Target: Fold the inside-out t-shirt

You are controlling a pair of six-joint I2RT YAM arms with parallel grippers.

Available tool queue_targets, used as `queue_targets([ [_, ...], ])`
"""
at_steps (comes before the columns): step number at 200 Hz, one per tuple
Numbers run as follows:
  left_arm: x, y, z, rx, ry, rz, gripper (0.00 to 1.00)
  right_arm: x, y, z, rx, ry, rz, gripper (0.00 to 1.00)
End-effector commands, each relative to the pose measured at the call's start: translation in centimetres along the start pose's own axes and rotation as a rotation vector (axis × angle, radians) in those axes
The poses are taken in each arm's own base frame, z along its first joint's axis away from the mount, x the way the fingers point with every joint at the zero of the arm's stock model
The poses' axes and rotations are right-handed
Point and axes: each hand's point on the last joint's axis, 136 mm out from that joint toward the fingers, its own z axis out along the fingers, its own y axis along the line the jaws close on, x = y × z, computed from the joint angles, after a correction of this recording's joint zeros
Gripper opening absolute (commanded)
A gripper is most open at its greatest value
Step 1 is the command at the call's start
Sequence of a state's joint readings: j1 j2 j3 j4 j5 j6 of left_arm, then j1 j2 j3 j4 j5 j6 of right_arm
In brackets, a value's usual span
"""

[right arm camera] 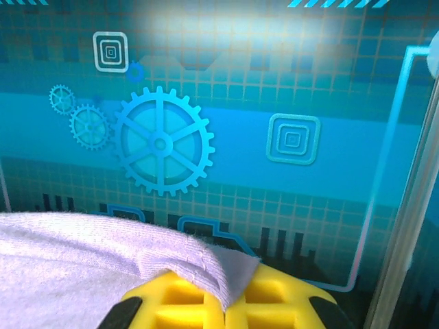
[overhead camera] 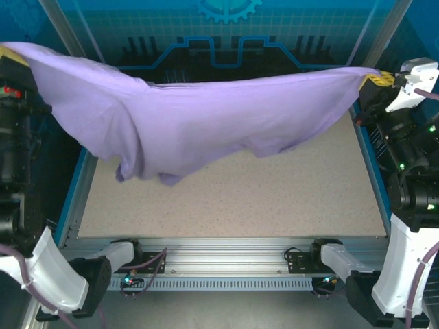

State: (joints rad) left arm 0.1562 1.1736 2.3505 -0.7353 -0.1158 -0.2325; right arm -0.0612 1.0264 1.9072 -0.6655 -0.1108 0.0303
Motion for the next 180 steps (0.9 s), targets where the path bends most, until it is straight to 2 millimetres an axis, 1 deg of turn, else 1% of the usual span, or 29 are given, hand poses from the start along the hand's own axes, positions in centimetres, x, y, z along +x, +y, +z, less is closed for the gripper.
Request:
queue_targets([
  [1,9.4,2.9,8.2,-0.076,0.25,0.017,0.0,4.4,-1.6,3.1,0.044,0.171,-0.015,0.0],
  [13,13.0,3.0,11.0,-0.066,0.325,0.002,0.0,6.1,-2.0,4.8,0.046,0.217,-0.014,0.0],
  [24,16.2,3.0,13.4,-0.063,0.382,0.012,0.0,7.8,-2.7,6.9,0.056,0.261,-0.01,0.0],
  [39,19.3,2.7,16.1,-0.052,0.429,0.012,0.0,9.5,-3.3,9.7,0.053,0.299,0.0,0.0],
  [47,20.6,2.4,17.5,-0.043,0.445,-0.001,0.0,10.1,-3.5,11.1,0.049,0.311,0.004,0.0],
  [62,22.2,1.8,19.7,-0.018,0.464,-0.026,0.0,11.0,-4.0,13.6,0.046,0.331,0.006,0.0],
  [70,22.8,1.5,20.7,-0.008,0.467,-0.038,0.0,11.2,-4.3,14.7,0.04,0.337,0.007,0.0],
  [78,22.8,1.2,21.3,0.007,0.463,-0.056,0.0,11.2,-4.4,15.5,0.028,0.339,0.014,0.0],
  [89,22.4,0.7,21.8,0.027,0.447,-0.076,0.0,11.1,-4.6,16.2,0.024,0.343,0.015,0.0],
  [101,21.5,0.3,21.8,0.041,0.42,-0.088,0.0,10.8,-4.7,16.4,0.021,0.344,0.011,0.0],
  [113,20.0,-0.3,21.2,0.063,0.39,-0.093,0.0,10.1,-4.8,16.0,0.024,0.329,0.006,0.0],
  [125,18.3,-0.8,20.1,0.081,0.361,-0.098,0.0,9.5,-4.8,15.2,0.026,0.314,0.002,0.0],
  [132,17.3,-1.0,19.2,0.091,0.342,-0.1,0.0,9.1,-4.8,14.6,0.032,0.303,-0.001,0.0],
  [137,16.2,-1.3,18.4,0.099,0.32,-0.102,0.0,8.7,-4.7,14.1,0.035,0.293,-0.003,0.0],
  [149,14.6,-1.5,16.7,0.108,0.283,-0.101,0.0,7.8,-4.6,12.6,0.044,0.268,-0.012,0.0],
  [159,12.7,-1.7,14.8,0.119,0.237,-0.099,0.0,7.1,-4.5,11.2,0.054,0.245,-0.017,0.0],
  [180,8.5,-2.1,10.3,0.137,0.135,-0.096,0.0,4.7,-4.1,7.5,0.082,0.177,-0.038,0.0],
])
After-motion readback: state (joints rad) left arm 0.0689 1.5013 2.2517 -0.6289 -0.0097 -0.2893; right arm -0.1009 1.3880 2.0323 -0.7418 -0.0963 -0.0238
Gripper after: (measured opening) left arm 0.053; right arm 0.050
